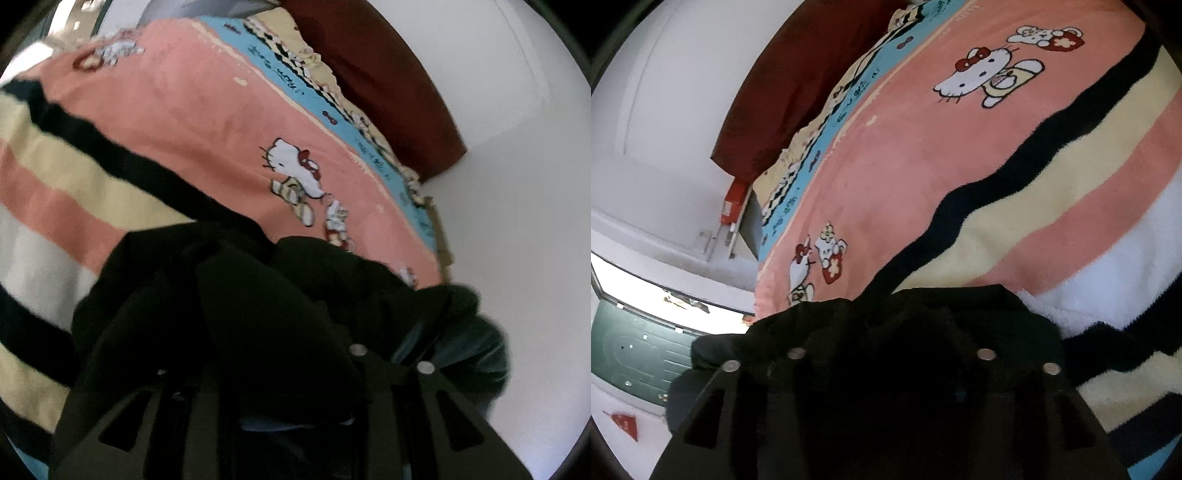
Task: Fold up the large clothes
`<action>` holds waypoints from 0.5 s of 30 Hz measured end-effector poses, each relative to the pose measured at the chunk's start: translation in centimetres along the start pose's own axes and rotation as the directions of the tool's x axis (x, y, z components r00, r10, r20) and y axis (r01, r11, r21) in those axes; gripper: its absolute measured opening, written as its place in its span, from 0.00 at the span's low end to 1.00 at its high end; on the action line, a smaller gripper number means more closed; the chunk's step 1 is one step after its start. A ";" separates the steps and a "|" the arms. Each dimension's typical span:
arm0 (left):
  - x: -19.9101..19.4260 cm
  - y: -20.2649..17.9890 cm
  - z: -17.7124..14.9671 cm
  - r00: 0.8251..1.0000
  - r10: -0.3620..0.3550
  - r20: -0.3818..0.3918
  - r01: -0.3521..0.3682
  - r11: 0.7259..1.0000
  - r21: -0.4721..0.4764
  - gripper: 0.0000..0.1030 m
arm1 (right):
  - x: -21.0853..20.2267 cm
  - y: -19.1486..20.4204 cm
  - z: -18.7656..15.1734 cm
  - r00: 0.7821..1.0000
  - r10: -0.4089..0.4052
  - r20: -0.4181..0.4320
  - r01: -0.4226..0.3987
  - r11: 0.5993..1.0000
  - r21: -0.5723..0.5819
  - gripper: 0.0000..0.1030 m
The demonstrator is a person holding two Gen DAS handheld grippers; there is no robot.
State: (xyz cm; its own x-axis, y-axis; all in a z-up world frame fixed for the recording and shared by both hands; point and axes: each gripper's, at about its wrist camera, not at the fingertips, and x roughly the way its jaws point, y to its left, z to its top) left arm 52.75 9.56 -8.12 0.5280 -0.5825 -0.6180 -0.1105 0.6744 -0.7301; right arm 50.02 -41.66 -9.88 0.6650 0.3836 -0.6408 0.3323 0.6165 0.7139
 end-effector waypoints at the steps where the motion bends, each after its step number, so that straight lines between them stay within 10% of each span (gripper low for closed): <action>1: -0.8 0.2 0.3 0.999 -0.040 0.006 0.040 0.999 -0.024 0.26 | -0.3 0.0 0.1 1.000 0.012 -0.002 -0.012 1.000 0.003 0.64; 6: -5.0 0.8 2.1 0.971 -0.219 0.094 0.229 0.966 -0.117 0.41 | -3.3 0.1 1.2 0.996 0.081 0.033 -0.082 0.997 0.010 0.71; 15: -9.3 -0.3 2.8 0.961 -0.239 0.139 0.256 0.959 -0.122 0.44 | -8.4 5.0 -0.4 0.996 0.060 0.068 -0.046 0.978 -0.202 0.72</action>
State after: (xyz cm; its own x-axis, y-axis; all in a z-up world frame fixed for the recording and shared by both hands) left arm 50.27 16.06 -1.36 0.6506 -0.6582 -0.3788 -0.0734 0.4420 -0.8940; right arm 45.84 -41.57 -1.03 0.7277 0.3726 -0.5758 0.1596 0.7245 0.6706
